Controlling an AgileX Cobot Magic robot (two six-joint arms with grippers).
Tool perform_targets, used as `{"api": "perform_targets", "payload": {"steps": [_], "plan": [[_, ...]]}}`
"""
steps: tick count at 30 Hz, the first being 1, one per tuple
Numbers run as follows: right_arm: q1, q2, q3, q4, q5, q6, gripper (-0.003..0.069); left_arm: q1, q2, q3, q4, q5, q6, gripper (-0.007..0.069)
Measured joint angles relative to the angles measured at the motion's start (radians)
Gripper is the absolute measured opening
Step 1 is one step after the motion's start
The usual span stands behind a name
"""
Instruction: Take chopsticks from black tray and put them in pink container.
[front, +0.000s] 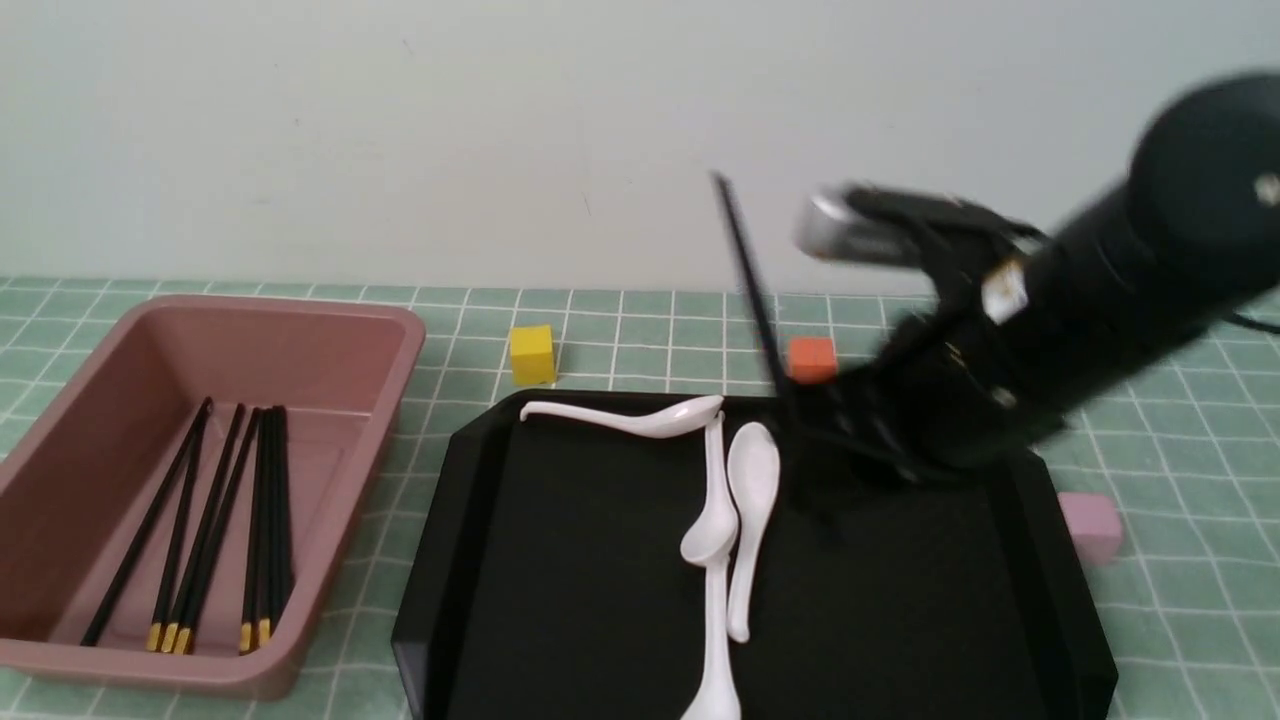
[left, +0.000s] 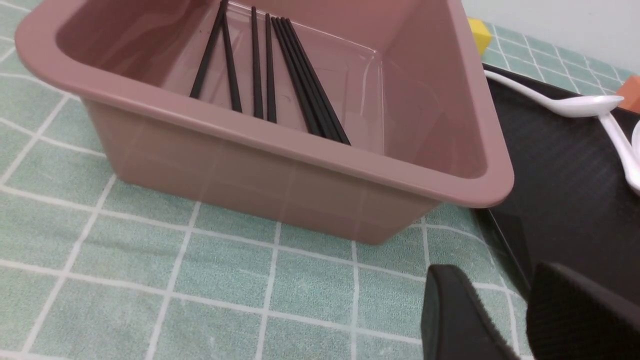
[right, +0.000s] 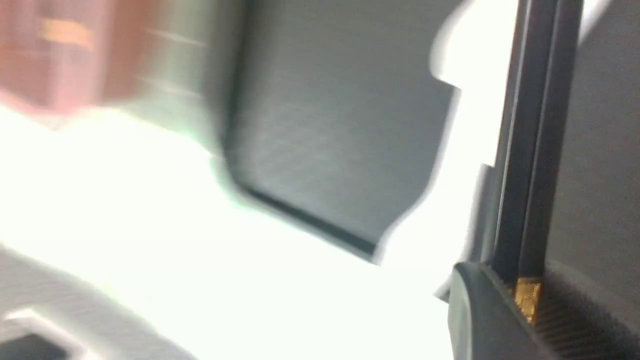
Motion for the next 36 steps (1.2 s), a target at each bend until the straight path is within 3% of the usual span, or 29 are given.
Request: {"api": "perform_targets", "payload": {"steps": [7, 17, 24, 31, 36], "plan": [[0.173, 0.273, -0.308, 0.182, -0.141, -0.122, 0.0147, 0.0, 0.0, 0.0, 0.0, 0.0, 0.0, 0.0239], [0.323, 0.707, -0.658, 0.255, -0.37, -0.127, 0.0147, 0.0, 0.0, 0.0, 0.0, 0.0, 0.0, 0.0239], [0.338, 0.847, -0.715, 0.251, -0.42, -0.131, 0.0161, 0.0, 0.0, 0.0, 0.0, 0.0, 0.0, 0.0239], [0.338, 0.84, -0.722, 0.208, -0.357, -0.206, 0.029, 0.0, 0.0, 0.0, 0.0, 0.0, 0.0, 0.0239], [0.335, 0.787, -0.722, 0.177, -0.276, -0.231, 0.0327, 0.0, 0.0, 0.0, 0.0, 0.0, 0.0, 0.0239]]}}
